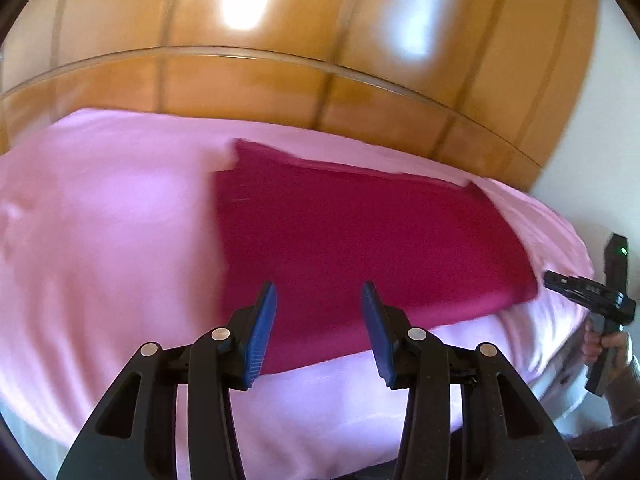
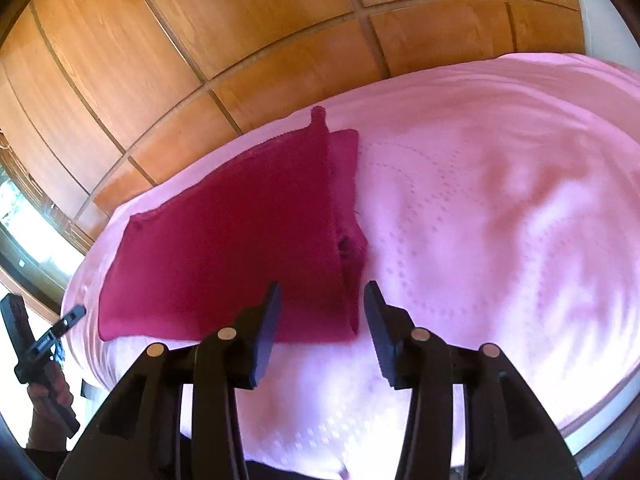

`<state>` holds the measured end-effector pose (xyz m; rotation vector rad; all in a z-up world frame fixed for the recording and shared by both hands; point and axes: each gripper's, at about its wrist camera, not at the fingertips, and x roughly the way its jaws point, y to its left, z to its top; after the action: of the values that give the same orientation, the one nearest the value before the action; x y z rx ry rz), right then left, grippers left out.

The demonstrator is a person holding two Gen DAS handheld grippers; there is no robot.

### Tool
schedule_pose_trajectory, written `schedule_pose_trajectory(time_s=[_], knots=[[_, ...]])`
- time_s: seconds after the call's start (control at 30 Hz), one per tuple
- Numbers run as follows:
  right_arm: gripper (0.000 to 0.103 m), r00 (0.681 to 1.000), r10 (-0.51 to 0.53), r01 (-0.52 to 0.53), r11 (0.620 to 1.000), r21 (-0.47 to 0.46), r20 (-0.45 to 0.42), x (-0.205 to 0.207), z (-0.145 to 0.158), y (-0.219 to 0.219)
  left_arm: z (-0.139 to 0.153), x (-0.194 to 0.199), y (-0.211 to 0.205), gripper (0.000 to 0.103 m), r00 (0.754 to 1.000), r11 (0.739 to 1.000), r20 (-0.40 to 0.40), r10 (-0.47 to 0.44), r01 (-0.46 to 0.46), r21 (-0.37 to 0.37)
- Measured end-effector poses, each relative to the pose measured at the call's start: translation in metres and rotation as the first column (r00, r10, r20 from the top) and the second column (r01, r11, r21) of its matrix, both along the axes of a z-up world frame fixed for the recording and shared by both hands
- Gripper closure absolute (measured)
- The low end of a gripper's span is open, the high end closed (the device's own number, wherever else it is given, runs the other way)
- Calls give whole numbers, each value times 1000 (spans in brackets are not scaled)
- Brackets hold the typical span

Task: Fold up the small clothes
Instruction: 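Fold the sweater over once more with both tools and release, then press the folded sweater flat with both open tools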

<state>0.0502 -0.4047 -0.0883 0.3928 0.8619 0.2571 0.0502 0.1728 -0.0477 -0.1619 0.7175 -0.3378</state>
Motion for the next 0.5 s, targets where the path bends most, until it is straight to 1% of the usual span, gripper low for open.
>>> schedule_pose_trajectory(time_s=[0.1,0.13,0.17,0.2,0.27,0.3,0.37,0.4,0.43,0.5], knots=[[60,1000,2,-2,1000,10,-21,0,-7,0,-8,11,-28,59,997,998,-21,-69,69,5],[66,1000,3,-3,1000,-8,-28,1,-10,2,-13,14,-39,59,995,995,-29,-94,95,15],[94,999,5,-7,999,-36,-42,2,-13,6,-17,16,-45,59,994,994,-36,-103,104,35],[93,998,9,-13,998,-60,-58,3,-16,8,-24,19,-51,59,994,992,-58,-96,100,72],[93,998,5,-9,996,-85,-55,0,-17,6,-37,24,-55,59,990,991,-112,-91,101,88],[93,998,2,-8,994,-109,-57,-1,-18,5,-46,27,-53,59,988,993,-136,-74,86,84],[91,997,3,-13,993,-119,-83,3,-29,4,-48,25,-54,59,989,994,-133,-64,75,78],[90,997,5,-16,992,-128,-83,3,-32,5,-46,24,-56,59,990,994,-130,-61,73,87],[88,997,5,-16,990,-143,-78,3,-32,7,-42,23,-57,59,990,994,-127,-62,73,83],[80,996,-4,-8,991,-136,-87,5,-28,4,-35,21,-54,58,990,996,-117,-74,78,34]])
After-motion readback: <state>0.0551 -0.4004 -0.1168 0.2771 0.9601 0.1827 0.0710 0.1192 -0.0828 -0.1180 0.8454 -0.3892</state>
